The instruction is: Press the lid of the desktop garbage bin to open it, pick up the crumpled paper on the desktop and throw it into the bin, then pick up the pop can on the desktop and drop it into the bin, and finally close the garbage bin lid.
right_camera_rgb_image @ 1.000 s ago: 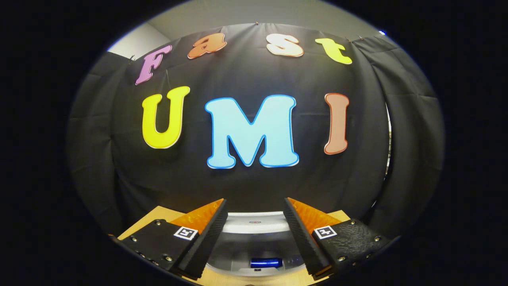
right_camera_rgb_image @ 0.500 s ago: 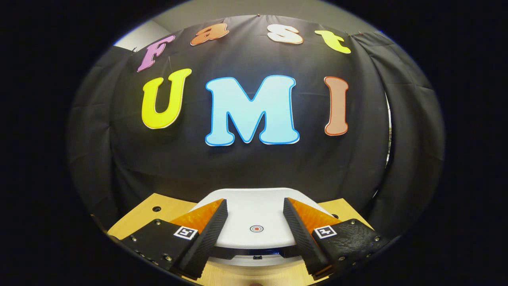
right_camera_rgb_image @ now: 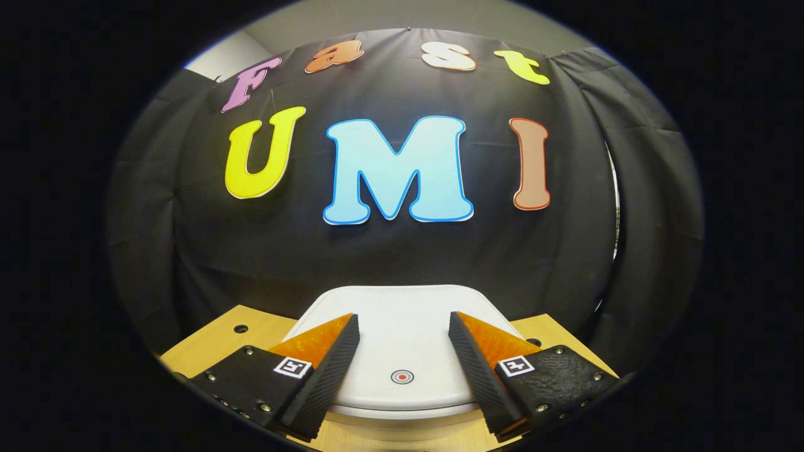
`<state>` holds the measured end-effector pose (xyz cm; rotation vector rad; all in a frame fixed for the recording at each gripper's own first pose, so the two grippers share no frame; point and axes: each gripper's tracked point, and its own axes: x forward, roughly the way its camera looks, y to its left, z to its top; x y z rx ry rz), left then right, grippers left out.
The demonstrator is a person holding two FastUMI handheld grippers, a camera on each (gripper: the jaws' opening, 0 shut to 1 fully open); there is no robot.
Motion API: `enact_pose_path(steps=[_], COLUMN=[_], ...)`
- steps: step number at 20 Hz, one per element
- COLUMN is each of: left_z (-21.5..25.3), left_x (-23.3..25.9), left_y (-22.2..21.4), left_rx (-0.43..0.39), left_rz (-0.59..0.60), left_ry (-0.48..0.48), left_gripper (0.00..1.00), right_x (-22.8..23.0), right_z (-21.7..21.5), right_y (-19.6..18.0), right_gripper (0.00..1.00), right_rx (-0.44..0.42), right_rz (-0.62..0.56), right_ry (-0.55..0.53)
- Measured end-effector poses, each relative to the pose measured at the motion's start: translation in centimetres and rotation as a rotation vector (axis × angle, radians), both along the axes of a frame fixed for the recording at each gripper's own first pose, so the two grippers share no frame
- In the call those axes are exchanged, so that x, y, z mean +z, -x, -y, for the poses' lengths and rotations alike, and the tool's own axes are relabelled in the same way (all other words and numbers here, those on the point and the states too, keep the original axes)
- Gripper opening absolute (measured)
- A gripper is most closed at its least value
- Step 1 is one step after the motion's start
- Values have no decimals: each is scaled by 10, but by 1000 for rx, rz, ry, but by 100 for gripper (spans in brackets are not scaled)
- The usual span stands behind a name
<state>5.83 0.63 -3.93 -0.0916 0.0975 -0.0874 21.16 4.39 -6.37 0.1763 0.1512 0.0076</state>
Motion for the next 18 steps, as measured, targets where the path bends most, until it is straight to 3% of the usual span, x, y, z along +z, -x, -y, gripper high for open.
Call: enact_pose_path(steps=[18], left_z=[0], left_x=[-9], left_y=[-2], left_rx=[9], left_rz=[-19], left_ry=[4], left_gripper=[95], right_x=[-13], right_z=[-1], right_y=[-3], right_gripper=[96], right_rx=[1], right_rz=[85], right_ry=[0])
